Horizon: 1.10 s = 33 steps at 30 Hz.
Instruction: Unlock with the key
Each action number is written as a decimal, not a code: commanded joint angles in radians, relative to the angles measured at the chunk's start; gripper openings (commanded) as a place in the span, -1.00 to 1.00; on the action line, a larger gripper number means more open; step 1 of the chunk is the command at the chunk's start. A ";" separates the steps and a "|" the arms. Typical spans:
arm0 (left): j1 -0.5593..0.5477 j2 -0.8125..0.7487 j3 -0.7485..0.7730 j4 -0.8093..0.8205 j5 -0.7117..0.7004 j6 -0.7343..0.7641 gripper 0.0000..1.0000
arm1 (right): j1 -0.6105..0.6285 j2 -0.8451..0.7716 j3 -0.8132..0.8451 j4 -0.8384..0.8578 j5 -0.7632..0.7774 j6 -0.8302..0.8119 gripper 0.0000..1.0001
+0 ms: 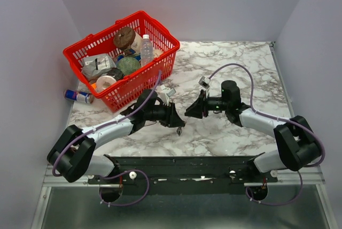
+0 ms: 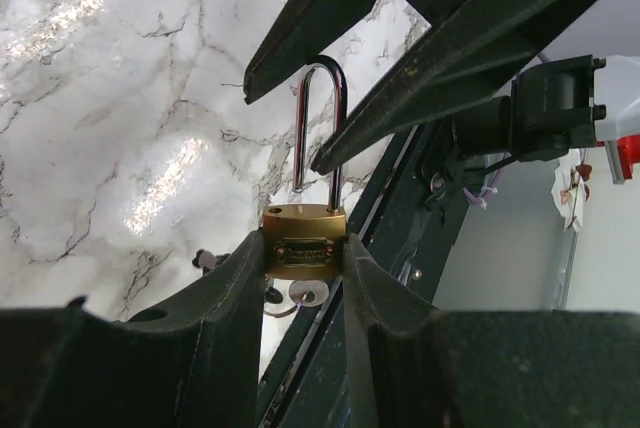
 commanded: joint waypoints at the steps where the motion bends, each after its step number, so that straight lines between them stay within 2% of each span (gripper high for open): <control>1: 0.004 -0.018 -0.008 0.065 -0.074 -0.021 -1.00 | 0.002 0.045 0.025 -0.002 -0.069 0.010 -0.31; 2: 0.006 -0.019 -0.011 0.067 -0.080 -0.024 -1.00 | 0.002 0.050 0.026 -0.005 -0.067 0.011 -0.43; 6: 0.006 -0.025 -0.017 0.070 -0.114 -0.028 -1.00 | 0.002 0.071 0.038 -0.028 -0.055 0.019 -0.65; 8: 0.006 -0.016 -0.017 0.062 -0.147 -0.030 -1.00 | 0.002 0.094 0.060 -0.057 -0.035 0.022 -0.87; 11: 0.006 0.014 -0.011 0.078 -0.175 -0.042 -1.00 | 0.002 0.133 0.092 -0.082 -0.024 0.027 -0.98; 20: 0.006 0.158 0.078 0.016 -0.319 -0.025 -1.00 | 0.002 0.286 0.204 -0.160 0.123 0.031 -0.99; 33: 0.006 0.366 0.207 -0.019 -0.425 -0.012 -1.00 | 0.002 0.458 0.328 -0.206 0.296 0.093 -0.99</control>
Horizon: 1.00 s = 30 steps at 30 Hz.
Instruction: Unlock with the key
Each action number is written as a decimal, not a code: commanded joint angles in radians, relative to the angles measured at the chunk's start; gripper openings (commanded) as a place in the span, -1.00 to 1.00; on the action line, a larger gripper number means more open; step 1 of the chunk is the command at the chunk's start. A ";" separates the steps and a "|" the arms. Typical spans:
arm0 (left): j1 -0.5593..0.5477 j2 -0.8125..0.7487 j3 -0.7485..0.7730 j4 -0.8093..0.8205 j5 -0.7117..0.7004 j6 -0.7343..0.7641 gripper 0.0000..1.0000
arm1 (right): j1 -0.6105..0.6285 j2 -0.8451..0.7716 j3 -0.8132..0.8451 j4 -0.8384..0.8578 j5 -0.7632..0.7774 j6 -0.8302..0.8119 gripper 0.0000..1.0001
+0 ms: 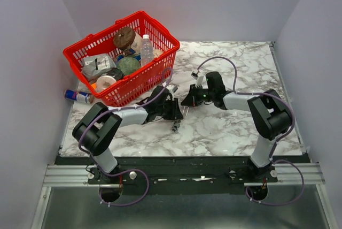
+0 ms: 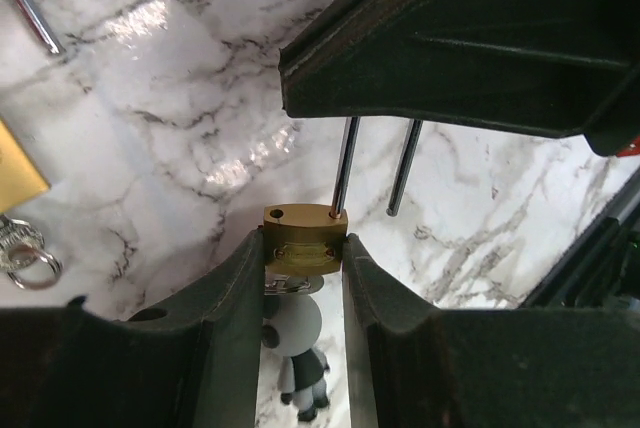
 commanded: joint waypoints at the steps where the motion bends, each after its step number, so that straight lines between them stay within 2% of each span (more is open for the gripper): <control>1: 0.006 0.053 0.069 0.012 -0.115 -0.001 -1.00 | 0.013 0.060 0.048 -0.065 0.077 0.024 -0.99; 7: 0.004 0.114 0.123 -0.044 -0.177 0.007 -1.00 | 0.013 0.100 0.076 -0.081 0.135 0.036 -0.99; 10: 0.006 0.129 0.147 -0.082 -0.215 0.014 -1.00 | 0.013 0.106 0.079 -0.084 0.169 0.036 -0.92; 16: 0.004 0.168 0.192 -0.145 -0.251 0.056 -1.00 | 0.013 0.111 0.076 -0.082 0.197 0.050 -0.45; 20: 0.003 0.221 0.244 -0.188 -0.246 0.076 -1.00 | 0.013 0.086 0.045 -0.072 0.226 0.065 0.01; 26: 0.000 0.244 0.287 -0.257 -0.283 0.085 -1.00 | 0.013 0.002 -0.016 -0.056 0.310 0.091 0.30; 29: -0.006 0.243 0.308 -0.294 -0.300 0.096 -0.78 | 0.013 -0.047 -0.054 -0.056 0.364 0.117 0.40; 30: -0.009 0.243 0.311 -0.301 -0.300 0.099 -0.62 | 0.013 -0.059 -0.064 -0.058 0.373 0.122 0.46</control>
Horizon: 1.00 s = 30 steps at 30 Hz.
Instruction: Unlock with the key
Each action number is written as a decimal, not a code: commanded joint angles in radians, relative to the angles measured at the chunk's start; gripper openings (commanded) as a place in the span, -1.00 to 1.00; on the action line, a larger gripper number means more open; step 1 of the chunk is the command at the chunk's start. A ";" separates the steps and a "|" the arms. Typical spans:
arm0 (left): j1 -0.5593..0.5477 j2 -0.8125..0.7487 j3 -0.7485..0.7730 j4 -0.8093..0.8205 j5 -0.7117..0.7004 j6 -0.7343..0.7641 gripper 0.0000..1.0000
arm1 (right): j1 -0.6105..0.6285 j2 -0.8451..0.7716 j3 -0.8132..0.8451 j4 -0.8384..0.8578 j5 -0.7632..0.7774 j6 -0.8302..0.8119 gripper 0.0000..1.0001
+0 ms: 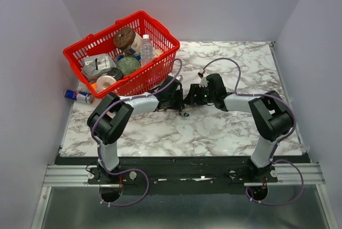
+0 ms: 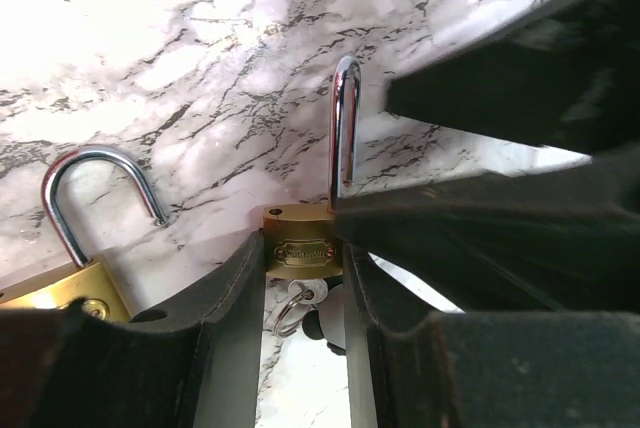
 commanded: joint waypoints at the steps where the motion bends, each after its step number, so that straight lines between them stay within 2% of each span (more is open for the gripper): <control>1: -0.008 0.040 0.018 -0.112 -0.093 0.040 -0.50 | 0.011 -0.080 -0.062 -0.029 0.077 0.040 0.47; 3: -0.011 0.030 0.018 -0.115 -0.093 0.042 -0.13 | 0.011 -0.108 -0.077 -0.030 0.101 0.048 0.50; 6: -0.022 0.021 0.022 -0.118 -0.117 0.052 0.20 | 0.007 -0.164 -0.112 -0.036 0.119 0.060 0.53; 15: -0.040 -0.052 0.027 -0.125 -0.165 0.109 0.77 | -0.032 -0.387 -0.241 -0.032 0.137 0.073 0.56; 19: -0.065 -0.146 0.022 -0.085 -0.199 0.166 0.94 | -0.065 -0.525 -0.308 -0.030 0.139 0.080 0.57; 22: -0.075 -0.296 -0.046 0.028 -0.251 0.200 0.98 | -0.107 -0.649 -0.364 -0.035 0.142 0.073 0.57; 25: -0.075 -0.454 -0.111 0.111 -0.257 0.249 0.98 | -0.154 -0.744 -0.393 -0.071 0.145 0.054 0.67; 30: -0.074 -0.628 -0.076 0.044 -0.219 0.328 0.98 | -0.178 -0.962 -0.401 -0.177 0.232 0.002 0.74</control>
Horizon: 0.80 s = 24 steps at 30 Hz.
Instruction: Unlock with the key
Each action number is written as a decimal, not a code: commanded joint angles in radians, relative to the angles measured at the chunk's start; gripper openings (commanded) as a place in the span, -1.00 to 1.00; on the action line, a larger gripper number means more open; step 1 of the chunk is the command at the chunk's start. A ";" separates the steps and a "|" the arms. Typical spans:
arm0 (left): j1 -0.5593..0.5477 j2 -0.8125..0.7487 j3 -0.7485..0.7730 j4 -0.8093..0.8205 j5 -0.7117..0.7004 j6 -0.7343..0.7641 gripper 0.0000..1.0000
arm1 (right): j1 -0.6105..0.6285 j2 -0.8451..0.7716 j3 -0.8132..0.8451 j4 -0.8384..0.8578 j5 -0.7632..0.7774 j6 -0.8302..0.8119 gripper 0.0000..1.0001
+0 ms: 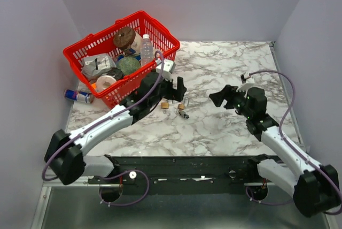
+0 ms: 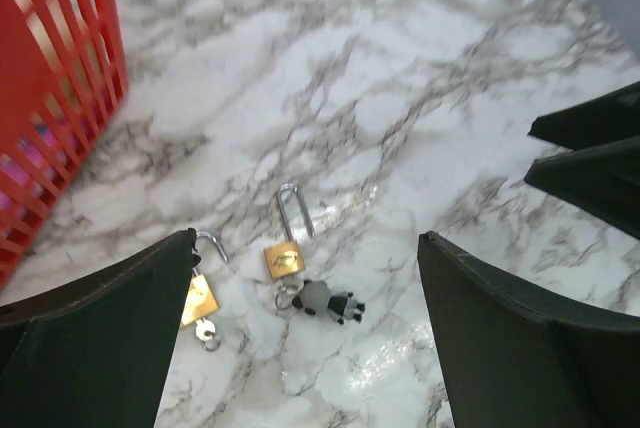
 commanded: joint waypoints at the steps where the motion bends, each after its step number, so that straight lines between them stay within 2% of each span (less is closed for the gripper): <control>1: 0.003 -0.119 0.039 -0.035 -0.019 0.100 0.98 | -0.009 -0.160 -0.010 -0.122 0.095 -0.070 0.75; 6: 0.059 -0.217 0.071 -0.112 0.055 0.123 0.98 | -0.009 -0.328 0.010 -0.219 0.150 -0.117 0.81; 11: 0.067 -0.248 0.084 -0.203 0.049 0.134 0.98 | -0.009 -0.431 0.032 -0.302 0.179 -0.162 0.81; 17: 0.067 -0.315 0.018 -0.150 0.038 0.145 0.98 | -0.009 -0.514 0.009 -0.313 0.204 -0.197 0.81; 24: 0.067 -0.332 0.007 -0.137 0.033 0.134 0.98 | -0.009 -0.540 0.012 -0.328 0.219 -0.217 0.81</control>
